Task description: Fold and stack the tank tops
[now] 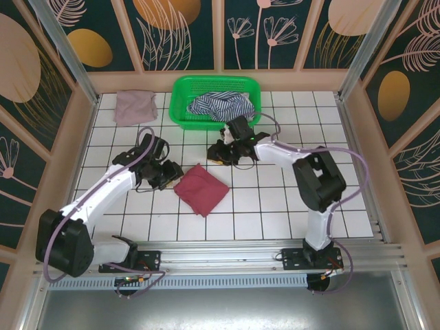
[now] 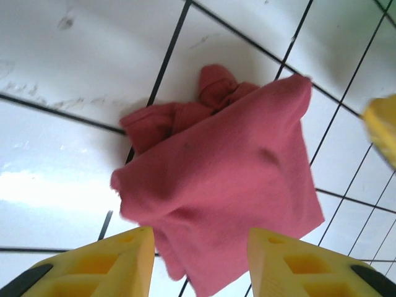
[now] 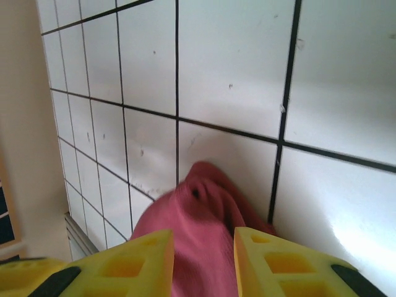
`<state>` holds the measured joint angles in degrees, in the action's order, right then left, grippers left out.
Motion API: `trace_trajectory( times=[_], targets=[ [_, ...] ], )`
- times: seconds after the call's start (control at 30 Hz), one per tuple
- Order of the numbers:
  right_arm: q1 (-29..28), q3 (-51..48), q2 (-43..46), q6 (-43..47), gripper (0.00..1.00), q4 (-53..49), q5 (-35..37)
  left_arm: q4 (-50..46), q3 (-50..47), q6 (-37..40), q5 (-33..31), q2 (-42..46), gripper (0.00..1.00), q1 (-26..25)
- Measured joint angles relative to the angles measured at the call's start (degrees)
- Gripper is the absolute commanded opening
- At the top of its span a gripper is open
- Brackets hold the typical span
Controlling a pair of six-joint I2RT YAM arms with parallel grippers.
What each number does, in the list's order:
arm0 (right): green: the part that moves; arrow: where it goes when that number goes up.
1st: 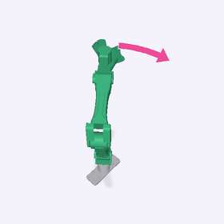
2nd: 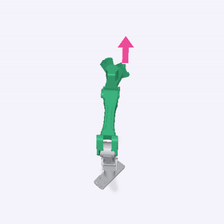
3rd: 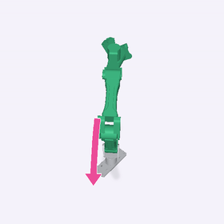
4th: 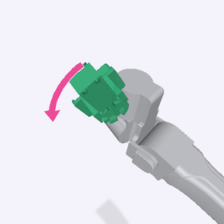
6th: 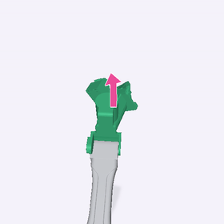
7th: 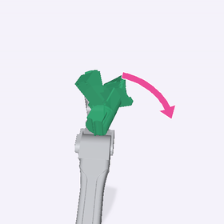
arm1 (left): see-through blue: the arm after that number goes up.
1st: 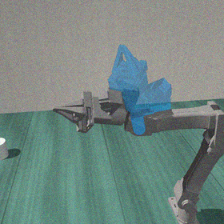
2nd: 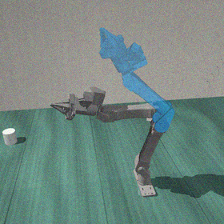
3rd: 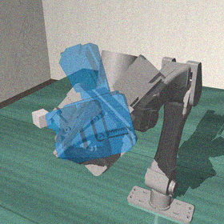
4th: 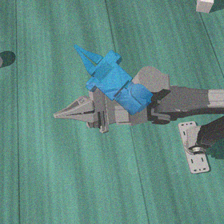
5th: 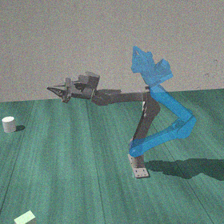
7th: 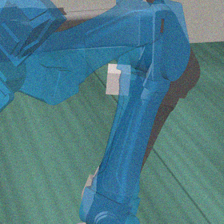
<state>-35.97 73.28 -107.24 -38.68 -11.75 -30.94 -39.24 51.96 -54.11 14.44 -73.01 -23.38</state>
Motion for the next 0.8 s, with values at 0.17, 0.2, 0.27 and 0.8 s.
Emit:
trace_trajectory(
  times=[0.17,0.2,0.27,0.8],
  targets=[
    [-0.3,-10.1,11.6,1.3,0.29,1.3,-2.7,3.3,-6.9,-6.2,1.5,3.3,0.48,-6.6],
    [-0.6,-12.0,12.9,1.3,0.29,1.9,-3.8,4.2,-8.0,-7.7,1.8,3.3,0.48,-7.8],
    [-1.2,-14.3,13.3,1.3,0.27,3.2,-5.4,6.7,-9.6,-10.0,2.1,3.1,0.47,-9.6],
    [-2.4,-23.3,8.2,4.4,0.24,10.1,-11.0,16.0,-6.8,-4.3,-0.5,-10.4,0.46,-3.0]
  ],
)
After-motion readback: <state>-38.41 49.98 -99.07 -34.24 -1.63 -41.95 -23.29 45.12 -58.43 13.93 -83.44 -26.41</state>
